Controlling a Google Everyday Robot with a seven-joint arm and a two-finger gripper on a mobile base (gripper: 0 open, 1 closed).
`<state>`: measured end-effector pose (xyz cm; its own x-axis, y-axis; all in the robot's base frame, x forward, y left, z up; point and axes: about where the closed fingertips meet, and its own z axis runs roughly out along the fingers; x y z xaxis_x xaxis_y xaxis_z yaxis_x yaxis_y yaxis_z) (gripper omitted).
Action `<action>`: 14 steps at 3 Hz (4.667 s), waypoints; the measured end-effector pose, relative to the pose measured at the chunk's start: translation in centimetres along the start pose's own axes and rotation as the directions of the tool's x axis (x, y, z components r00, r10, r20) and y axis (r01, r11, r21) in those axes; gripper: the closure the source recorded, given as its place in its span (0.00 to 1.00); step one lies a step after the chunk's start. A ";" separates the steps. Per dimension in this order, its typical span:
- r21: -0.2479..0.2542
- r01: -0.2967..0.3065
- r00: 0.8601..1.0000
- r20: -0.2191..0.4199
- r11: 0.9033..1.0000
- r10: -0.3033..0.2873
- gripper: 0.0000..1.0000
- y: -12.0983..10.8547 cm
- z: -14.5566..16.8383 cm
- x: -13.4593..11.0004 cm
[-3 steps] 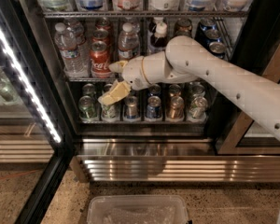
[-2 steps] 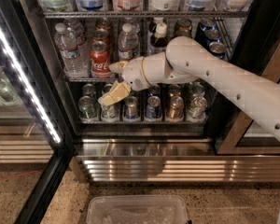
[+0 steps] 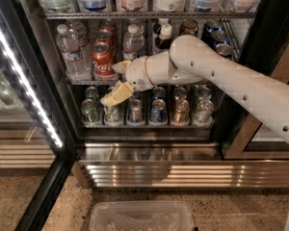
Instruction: Pick coke can from middle shelf of fridge
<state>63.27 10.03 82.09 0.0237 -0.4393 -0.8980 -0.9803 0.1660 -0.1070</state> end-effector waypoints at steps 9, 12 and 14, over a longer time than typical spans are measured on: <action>0.054 -0.030 1.000 -0.007 0.998 0.030 0.72 -6.5 2.4 -1.8; 0.043 -0.027 1.000 -0.005 0.999 0.027 1.00 -6.3 2.6 -1.6; 0.071 0.036 0.999 0.006 0.997 -0.037 1.00 -5.9 1.5 -3.1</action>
Offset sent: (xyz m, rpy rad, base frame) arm 0.0777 0.0001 0.0669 -0.0988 -0.1989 -0.1130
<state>69.29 11.71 84.88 0.0609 -0.4402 -0.8958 -0.9625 0.2120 -0.1696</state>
